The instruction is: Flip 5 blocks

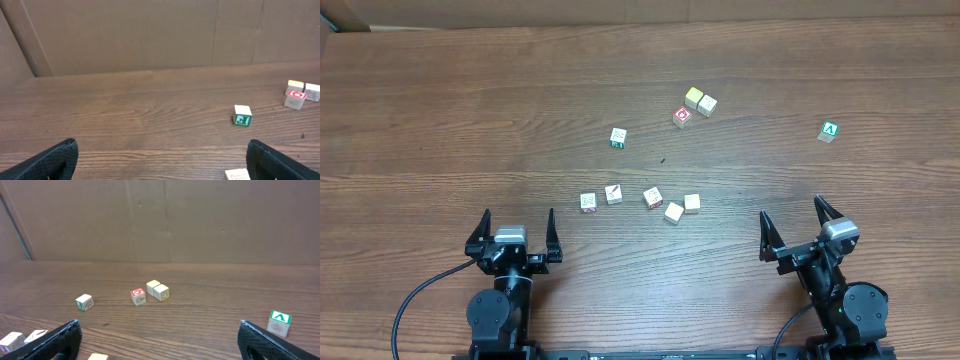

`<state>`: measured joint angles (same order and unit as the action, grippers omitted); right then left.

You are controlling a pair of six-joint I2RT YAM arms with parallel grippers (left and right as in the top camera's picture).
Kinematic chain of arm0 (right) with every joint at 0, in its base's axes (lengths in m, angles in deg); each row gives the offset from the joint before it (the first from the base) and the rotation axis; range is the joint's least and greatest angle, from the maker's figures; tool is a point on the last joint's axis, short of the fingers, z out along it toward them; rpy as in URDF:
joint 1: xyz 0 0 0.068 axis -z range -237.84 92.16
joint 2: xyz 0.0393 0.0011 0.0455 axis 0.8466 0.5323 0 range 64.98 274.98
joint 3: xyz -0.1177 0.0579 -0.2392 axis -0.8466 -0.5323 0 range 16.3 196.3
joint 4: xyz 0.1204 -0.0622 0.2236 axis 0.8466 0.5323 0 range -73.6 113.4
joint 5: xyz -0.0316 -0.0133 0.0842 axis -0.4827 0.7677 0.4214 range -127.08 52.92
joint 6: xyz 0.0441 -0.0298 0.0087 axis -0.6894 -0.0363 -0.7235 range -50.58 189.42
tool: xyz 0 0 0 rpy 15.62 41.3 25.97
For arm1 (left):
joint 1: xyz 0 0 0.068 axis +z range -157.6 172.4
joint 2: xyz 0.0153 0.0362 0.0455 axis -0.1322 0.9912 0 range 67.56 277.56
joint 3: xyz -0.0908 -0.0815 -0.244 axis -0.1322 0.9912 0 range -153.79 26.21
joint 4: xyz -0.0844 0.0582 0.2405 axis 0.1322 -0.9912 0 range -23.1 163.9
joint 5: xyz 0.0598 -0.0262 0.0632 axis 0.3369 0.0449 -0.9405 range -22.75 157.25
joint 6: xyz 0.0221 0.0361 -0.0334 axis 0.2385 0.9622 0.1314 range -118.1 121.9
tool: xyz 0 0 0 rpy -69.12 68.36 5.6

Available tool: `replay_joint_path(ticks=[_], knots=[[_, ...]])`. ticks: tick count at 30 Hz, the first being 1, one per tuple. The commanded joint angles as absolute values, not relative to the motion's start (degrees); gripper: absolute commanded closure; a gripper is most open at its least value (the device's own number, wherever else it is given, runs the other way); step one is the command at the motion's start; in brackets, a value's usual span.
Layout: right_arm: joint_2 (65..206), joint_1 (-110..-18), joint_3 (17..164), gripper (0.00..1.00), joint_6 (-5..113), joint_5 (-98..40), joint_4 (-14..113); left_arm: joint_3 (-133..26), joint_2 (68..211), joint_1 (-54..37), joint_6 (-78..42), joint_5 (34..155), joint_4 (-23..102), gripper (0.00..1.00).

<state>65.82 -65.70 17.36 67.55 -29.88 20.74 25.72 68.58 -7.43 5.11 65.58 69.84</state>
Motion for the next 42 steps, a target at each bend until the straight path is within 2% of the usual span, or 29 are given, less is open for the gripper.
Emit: replay_joint_path(ticks=[1, 7, 14, 19, 24, 30, 36, 42], knots=[[65.14, -65.44, 16.75, 0.0, 67.77, -30.58, 20.02, 25.94, 67.92, -6.86, 5.61, 68.03, 70.02, 0.0], [65.14, -65.44, 17.43, 0.0, 67.72, -27.3, 19.54, 25.91, 67.92, -6.86, 4.36, 74.56, 70.43, 0.0], [69.71, -65.44, 22.39, 0.0, 62.89, -24.87, 19.74, 24.01, 71.44, -6.89, 2.33, 74.87, 68.9, 0.0], [81.69, -65.44, 29.43, 0.0, 61.47, -19.58, 19.91, 17.21, 82.92, -6.89, 1.7, 76.73, 68.14, 0.0], [99.13, -65.44, 41.54, 0.0, 61.47, -8.61, 23.58, 2.4, 101.36, -6.97, 1.65, 79.28, 62.63, 0.0], [119.94, -65.5, 61.01, 0.0, 61.47, 4.81, 39.47, -22.5, 123.66, -9.73, 1.48, 81.3, 40.8, 0.0], [137.64, -65.65, 78.08, 0.0, 61.5, 5.79, 64.76, -40.36, 140.79, -14.6, 1.5, 80.38, 21.78, 0.0], [147.37, -66.05, 82.15, 0.0, 61.82, 4.28, 75.78, -43.02, 149.17, -17.81, 1.48, 81.54, 18.59, 0.0]])
